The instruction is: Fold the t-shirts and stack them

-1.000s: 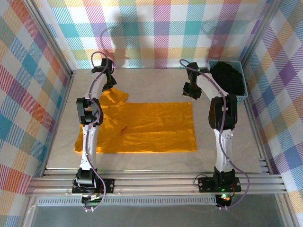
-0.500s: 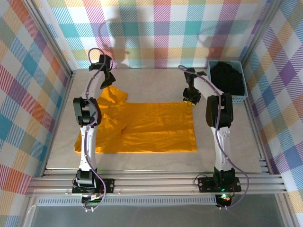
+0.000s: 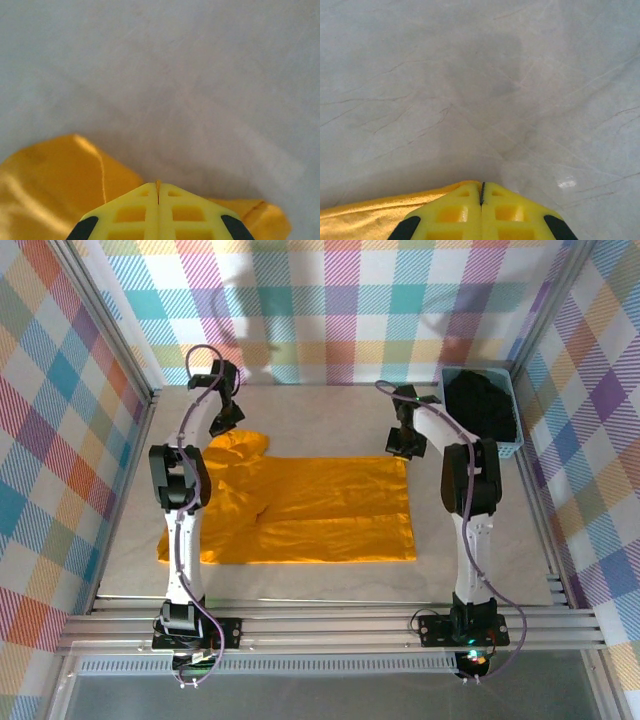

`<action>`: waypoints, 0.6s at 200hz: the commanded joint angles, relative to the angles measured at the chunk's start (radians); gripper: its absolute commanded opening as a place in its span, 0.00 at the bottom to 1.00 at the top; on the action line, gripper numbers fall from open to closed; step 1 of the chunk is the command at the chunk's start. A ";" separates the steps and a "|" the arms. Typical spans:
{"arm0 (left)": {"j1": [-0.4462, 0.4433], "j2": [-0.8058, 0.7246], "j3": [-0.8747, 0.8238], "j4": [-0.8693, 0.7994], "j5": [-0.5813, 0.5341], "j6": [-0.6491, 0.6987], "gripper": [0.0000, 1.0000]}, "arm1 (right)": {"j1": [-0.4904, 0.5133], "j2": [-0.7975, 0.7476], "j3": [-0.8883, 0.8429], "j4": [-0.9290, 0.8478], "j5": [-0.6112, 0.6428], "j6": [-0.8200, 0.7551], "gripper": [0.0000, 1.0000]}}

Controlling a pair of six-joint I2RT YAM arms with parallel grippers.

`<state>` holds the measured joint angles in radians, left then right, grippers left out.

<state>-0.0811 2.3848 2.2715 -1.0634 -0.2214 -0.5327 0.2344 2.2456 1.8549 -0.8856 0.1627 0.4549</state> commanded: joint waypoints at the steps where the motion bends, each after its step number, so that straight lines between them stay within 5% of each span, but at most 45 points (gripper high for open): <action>1: -0.007 -0.190 -0.150 -0.034 -0.048 -0.052 0.00 | 0.019 -0.116 -0.060 0.088 0.032 -0.115 0.00; 120: 0.001 -0.934 -0.987 -0.080 -0.194 -0.223 0.00 | 0.063 -0.434 -0.464 0.158 0.025 -0.051 0.00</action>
<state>-0.0830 1.5578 1.3697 -1.0885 -0.3397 -0.7036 0.2935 1.8702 1.4574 -0.7025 0.1791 0.3576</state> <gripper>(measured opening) 0.053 0.057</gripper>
